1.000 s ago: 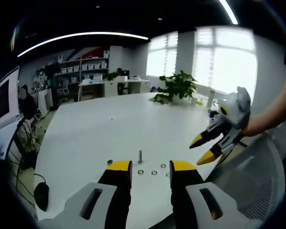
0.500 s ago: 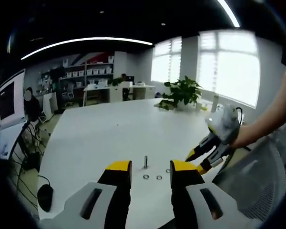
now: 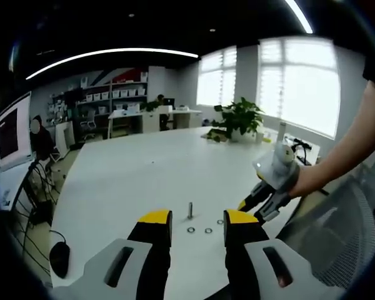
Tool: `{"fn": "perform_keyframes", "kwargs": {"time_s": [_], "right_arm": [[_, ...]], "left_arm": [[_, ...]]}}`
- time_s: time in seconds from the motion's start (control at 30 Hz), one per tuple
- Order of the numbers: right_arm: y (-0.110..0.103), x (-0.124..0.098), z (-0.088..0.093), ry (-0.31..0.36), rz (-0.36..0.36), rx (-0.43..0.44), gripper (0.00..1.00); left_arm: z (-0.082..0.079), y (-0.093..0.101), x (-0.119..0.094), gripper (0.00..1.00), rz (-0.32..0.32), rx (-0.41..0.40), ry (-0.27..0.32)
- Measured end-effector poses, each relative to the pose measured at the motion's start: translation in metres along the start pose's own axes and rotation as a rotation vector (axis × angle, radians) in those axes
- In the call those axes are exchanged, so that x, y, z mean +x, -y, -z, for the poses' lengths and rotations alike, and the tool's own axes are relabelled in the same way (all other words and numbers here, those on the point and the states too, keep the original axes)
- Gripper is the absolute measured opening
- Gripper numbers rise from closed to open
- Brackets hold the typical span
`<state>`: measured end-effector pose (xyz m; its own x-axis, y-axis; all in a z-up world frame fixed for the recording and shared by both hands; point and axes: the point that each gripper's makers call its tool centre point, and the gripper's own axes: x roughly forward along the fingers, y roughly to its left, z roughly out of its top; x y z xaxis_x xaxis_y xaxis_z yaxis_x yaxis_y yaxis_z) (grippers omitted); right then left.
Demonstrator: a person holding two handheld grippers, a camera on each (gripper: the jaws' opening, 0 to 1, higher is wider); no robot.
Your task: Place the washer onto the threaded stud by aligning its center hole with the stud, sliding it down to the base, and recovering from edge contact or off-axis alignment until the washer reaches the visible bottom stop.
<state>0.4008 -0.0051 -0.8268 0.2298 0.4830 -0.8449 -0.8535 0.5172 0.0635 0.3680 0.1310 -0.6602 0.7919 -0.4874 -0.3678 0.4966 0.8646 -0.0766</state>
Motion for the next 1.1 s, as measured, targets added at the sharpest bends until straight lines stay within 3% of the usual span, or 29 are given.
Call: {"fn": "perform_keyframes", "kwargs": {"time_s": [0.3,0.57,0.73,0.8,1.1], "right_arm": [[-0.002,0.022,0.008,-0.089,-0.016,-0.055,0.29],[0.005,0.038,0.012,-0.133,-0.026,-0.034,0.26],[0.0,0.04,0.012,-0.155,-0.031,-0.112,0.25],[-0.001,0.04,0.013,-0.185,-0.026,-0.208,0.24],[-0.004,0.041,0.011,-0.218,-0.052,-0.281,0.2]], "left_arm": [[0.002,0.0,0.001,0.31,-0.003,0.007,-0.009],[0.003,0.001,0.001,0.31,0.003,0.007,-0.013],[0.003,0.0,0.001,0.31,-0.002,0.008,-0.013],[0.003,-0.001,0.001,0.31,-0.001,-0.002,-0.009],[0.001,0.003,0.001,0.31,0.009,0.01,-0.005]]}}
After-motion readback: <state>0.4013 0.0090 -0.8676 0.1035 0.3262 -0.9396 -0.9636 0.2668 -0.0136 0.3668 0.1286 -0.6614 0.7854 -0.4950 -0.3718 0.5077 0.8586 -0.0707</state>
